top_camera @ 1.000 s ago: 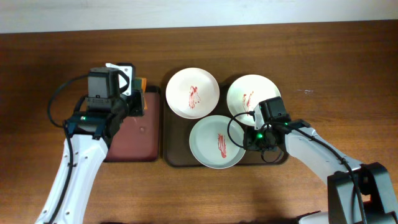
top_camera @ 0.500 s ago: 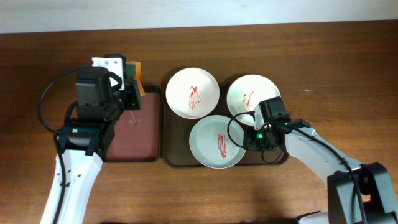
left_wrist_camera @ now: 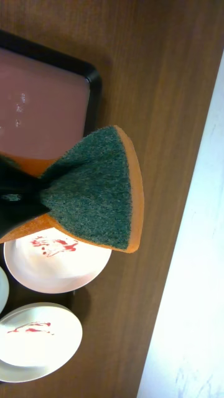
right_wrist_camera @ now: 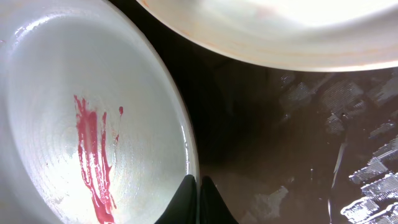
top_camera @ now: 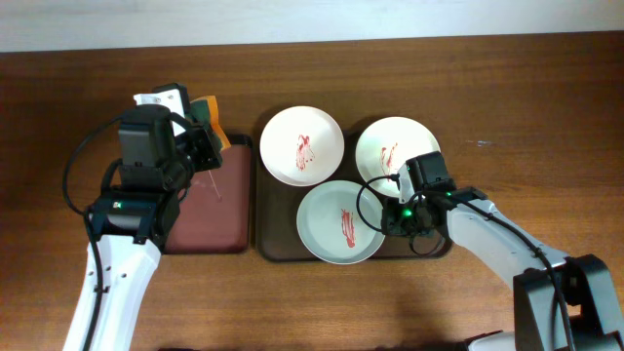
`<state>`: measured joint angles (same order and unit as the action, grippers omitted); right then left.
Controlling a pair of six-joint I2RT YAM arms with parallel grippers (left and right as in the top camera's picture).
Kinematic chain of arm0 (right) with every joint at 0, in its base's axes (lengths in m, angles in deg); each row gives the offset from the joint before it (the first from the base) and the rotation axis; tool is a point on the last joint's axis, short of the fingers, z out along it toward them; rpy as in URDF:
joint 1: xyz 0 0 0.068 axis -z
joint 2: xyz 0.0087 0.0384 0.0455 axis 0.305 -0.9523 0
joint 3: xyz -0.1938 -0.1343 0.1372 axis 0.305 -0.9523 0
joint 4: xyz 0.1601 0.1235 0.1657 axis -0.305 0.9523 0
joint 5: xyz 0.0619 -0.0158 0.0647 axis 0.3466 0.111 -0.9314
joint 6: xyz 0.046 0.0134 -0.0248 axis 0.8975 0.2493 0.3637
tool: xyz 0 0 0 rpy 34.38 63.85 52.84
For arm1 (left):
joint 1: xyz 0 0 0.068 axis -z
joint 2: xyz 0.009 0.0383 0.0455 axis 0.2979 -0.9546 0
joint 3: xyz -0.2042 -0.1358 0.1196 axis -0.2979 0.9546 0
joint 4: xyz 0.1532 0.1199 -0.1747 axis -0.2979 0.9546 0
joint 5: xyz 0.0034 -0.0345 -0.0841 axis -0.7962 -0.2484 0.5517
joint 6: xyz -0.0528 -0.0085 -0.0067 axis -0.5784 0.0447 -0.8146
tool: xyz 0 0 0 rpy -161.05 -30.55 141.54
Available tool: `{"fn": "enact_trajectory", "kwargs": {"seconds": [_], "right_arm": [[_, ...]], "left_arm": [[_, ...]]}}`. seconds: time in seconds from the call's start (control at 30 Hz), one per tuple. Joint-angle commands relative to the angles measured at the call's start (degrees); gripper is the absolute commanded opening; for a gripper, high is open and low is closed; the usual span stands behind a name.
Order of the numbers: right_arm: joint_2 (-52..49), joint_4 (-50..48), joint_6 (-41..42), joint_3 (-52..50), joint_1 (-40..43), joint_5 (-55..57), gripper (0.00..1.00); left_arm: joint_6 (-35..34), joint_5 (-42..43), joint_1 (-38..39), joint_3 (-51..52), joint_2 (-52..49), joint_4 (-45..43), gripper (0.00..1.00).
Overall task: Clean dirty plates on tray and stack at the side
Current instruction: 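Carry the sponge with the left gripper to the front plate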
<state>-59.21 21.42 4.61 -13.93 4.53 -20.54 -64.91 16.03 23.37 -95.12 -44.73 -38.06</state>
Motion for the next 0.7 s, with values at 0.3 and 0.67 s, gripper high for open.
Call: {"fn": "enact_trajectory", "kwargs": {"seconds": [0.3,0.67], "right_arm": [[-0.22,0.26,-0.22,0.59,-0.31,-0.55,0.04],[-0.22,0.26,-0.22,0.59,-0.31,-0.55,0.04]], "left_arm": [[-0.74,0.61,0.2,-1.07,-1.97,5.6,0.0],[-0.74,0.55,0.2,-1.07,-21.44,12.48,0.0]]}}
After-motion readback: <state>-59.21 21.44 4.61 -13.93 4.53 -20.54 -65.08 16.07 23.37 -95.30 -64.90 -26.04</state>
